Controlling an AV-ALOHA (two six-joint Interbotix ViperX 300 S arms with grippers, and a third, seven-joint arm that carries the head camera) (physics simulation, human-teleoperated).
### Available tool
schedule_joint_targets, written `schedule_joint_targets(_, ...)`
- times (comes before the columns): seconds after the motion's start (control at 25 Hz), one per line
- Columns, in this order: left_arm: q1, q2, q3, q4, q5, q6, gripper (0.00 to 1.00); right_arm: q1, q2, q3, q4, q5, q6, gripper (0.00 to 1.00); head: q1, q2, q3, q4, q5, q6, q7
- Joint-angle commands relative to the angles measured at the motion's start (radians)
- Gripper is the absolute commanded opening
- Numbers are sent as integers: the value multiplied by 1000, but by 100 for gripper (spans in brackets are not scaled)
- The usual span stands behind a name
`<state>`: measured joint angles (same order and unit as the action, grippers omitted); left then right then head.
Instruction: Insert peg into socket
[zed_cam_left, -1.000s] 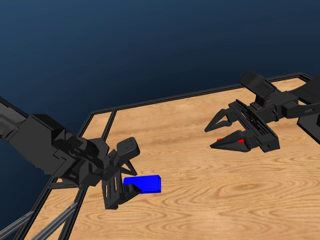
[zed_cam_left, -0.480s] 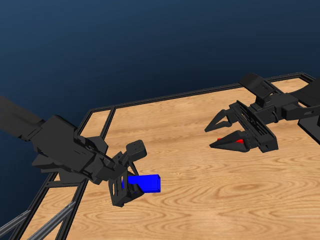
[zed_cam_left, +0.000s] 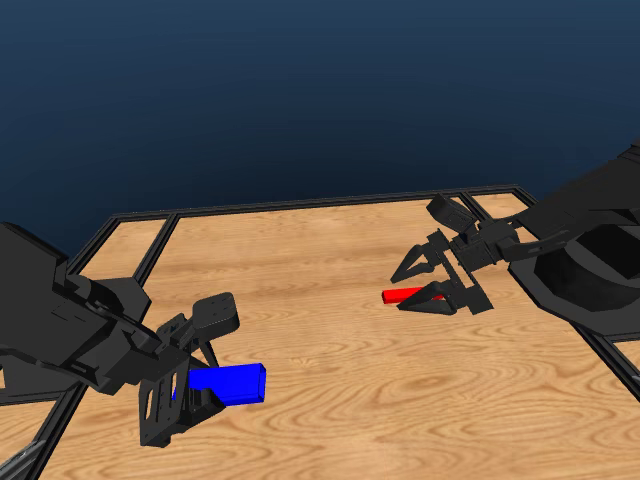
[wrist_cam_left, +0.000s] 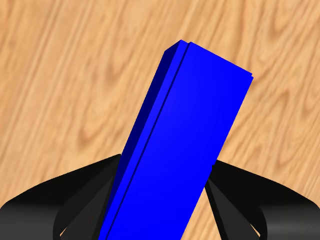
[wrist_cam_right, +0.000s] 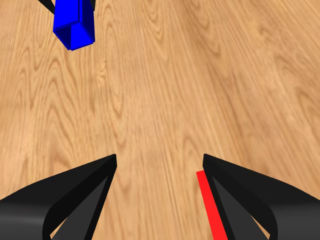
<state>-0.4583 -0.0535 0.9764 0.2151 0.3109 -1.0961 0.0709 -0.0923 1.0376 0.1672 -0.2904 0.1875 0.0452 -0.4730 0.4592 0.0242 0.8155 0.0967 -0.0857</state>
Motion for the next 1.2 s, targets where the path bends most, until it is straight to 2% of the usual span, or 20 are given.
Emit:
schedule_joint_targets(0.04, 30, -13, -38, 37, -104, 74, 0, -23, -79, 29, -35, 164, 30, 100, -22, -12, -19, -13, -39, -38, -50)
schedule_joint_targets(0.08, 41, -24, -51, 35, -118, 97, 0, -26, -101, 30, -46, 192, 39, 100, -26, -12, -20, -15, -46, -44, -55)
schedule_joint_targets(0.16, 56, -19, -43, 30, -132, 120, 0, -32, -134, 37, -70, 238, 63, 100, -28, -12, -21, -17, -49, -48, -58)
schedule_joint_targets(0.2, 57, -17, -45, 25, -143, 132, 0, -32, -128, 36, -79, 252, 72, 100, -29, -12, -22, -17, -49, -48, -59)
schedule_joint_targets(0.24, 75, -16, -58, 41, -146, 148, 0, -42, -154, 47, -97, 295, 86, 100, -37, -11, -26, -22, -68, -61, -69)
schedule_joint_targets(0.32, 87, -11, -57, 28, -168, 184, 0, -37, -183, 30, -131, 339, 101, 100, -42, -9, -29, -26, -80, -70, -75)
schedule_joint_targets(0.36, 92, -14, -72, 21, -177, 199, 0, -53, -193, 37, -141, 353, 117, 100, -46, -7, -31, -28, -90, -76, -79)
schedule_joint_targets(0.4, 92, -8, -69, 33, -164, 189, 0, -55, -197, 42, -159, 366, 131, 100, -49, -5, -34, -30, -98, -82, -81)
schedule_joint_targets(0.48, 104, 1, -60, -11, -209, 247, 0, -60, -201, 40, -176, 395, 149, 100, -52, -2, -37, -32, -109, -88, -83)
schedule_joint_targets(0.52, 103, -5, -67, 3, -201, 231, 0, -67, -197, 29, -200, 421, 170, 100, -53, 1, -39, -33, -115, -89, -84)
schedule_joint_targets(0.56, 107, -8, -50, -24, -232, 268, 0, -62, -189, 27, -199, 420, 169, 100, -54, 5, -41, -33, -119, -92, -85)
schedule_joint_targets(0.6, 115, 2, -69, -35, -226, 286, 0, -65, -185, 26, -207, 430, 181, 100, -54, 7, -42, -33, -121, -93, -86)
schedule_joint_targets(0.64, 114, 1, -58, -54, -230, 291, 0, -60, -186, 31, -221, 449, 194, 100, -54, 7, -43, -33, -122, -93, -86)
schedule_joint_targets(0.8, 119, -7, -59, -81, -255, 348, 0, -79, -174, 42, -226, 428, 204, 100, -58, 45, -55, -36, -173, -102, -89)
schedule_joint_targets(0.88, 123, -7, -61, -78, -252, 352, 0, -82, -143, 48, -226, 420, 209, 100, -59, 66, -64, -35, -173, -100, -83)
schedule_joint_targets(0.96, 138, 6, -59, -120, -293, 395, 0, -78, -112, 47, -221, 388, 213, 100, -62, 84, -73, -36, -176, -103, -85)
schedule_joint_targets(1.0, 149, -7, -49, -125, -311, 407, 0, -76, -97, 43, -218, 383, 215, 100, -63, 88, -75, -37, -177, -104, -86)
schedule_joint_targets(1.04, 149, -2, -41, -135, -315, 421, 0, -76, -89, 48, -218, 383, 215, 100, -63, 89, -76, -37, -177, -104, -86)
schedule_joint_targets(1.08, 156, -1, -39, -140, -325, 431, 0, -73, -54, 54, -213, 370, 217, 100, -67, 102, -82, -38, -180, -105, -87)
schedule_joint_targets(1.2, 163, 11, -27, -176, -354, 474, 0, -80, -22, 66, -197, 323, 215, 100, -70, 118, -90, -38, -179, -103, -86)
